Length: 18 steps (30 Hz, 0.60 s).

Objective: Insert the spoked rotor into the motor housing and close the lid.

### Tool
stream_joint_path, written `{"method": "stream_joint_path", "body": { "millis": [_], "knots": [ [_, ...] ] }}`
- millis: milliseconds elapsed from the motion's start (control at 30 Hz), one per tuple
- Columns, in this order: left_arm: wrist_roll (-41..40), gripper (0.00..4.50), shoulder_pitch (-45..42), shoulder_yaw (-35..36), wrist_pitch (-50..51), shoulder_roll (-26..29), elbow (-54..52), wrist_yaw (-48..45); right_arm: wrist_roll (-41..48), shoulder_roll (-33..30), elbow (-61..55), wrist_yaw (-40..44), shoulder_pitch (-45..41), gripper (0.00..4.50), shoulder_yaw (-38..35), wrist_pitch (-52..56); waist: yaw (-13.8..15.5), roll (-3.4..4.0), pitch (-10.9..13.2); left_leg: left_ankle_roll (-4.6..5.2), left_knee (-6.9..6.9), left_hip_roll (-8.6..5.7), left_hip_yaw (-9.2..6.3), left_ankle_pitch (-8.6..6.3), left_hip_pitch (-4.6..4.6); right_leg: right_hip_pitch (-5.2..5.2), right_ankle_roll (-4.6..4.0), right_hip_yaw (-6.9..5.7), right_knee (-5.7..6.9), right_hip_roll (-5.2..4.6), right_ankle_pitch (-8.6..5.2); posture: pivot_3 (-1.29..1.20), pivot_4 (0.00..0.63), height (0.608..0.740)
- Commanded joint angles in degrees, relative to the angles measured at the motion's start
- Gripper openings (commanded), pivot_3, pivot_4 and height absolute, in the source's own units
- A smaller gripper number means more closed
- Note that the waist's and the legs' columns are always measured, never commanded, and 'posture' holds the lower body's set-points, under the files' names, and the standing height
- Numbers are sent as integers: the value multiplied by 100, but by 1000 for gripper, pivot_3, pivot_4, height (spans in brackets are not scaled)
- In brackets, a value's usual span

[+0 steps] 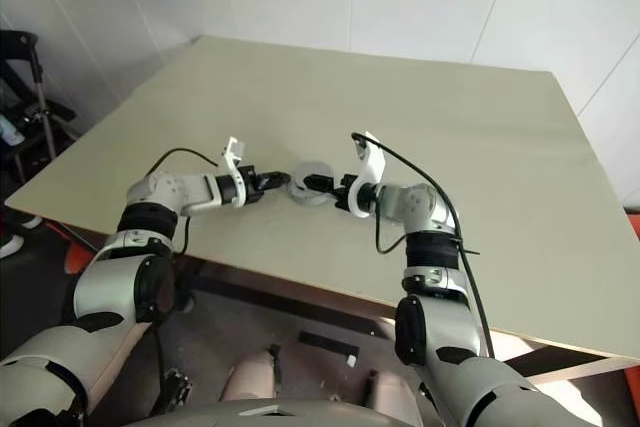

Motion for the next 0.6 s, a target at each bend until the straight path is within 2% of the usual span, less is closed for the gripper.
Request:
{"method": "stream_joint_path", "body": {
  "millis": [33, 333, 600],
  "knots": [
    [28, 0, -96, 23, -43, 66, -12, -19, 253, 208, -96, -104, -288, 4476, -64, -61, 3, 0, 0, 0, 0, 0, 0, 0, 0, 0, 0, 0, 0, 0, 0, 0, 0, 740],
    [55, 0, -88, 14, -5, 73, -118, -19, 214, 309, -51, -212, -328, 4476, -18, -346, 14, 0, 0, -1, 0, 0, 0, 1, -1, 0, 1, 0, 1, 0, 0, 0, 0, 740],
    [61, 0, -68, 11, -14, 82, -154, -23, 224, 451, 294, -592, -509, 4476, -220, -1027, 14, 0, 0, -1, 0, 0, 0, 1, -5, -3, 1, -1, 1, 0, 0, 0, 0, 740]
  ]
}}
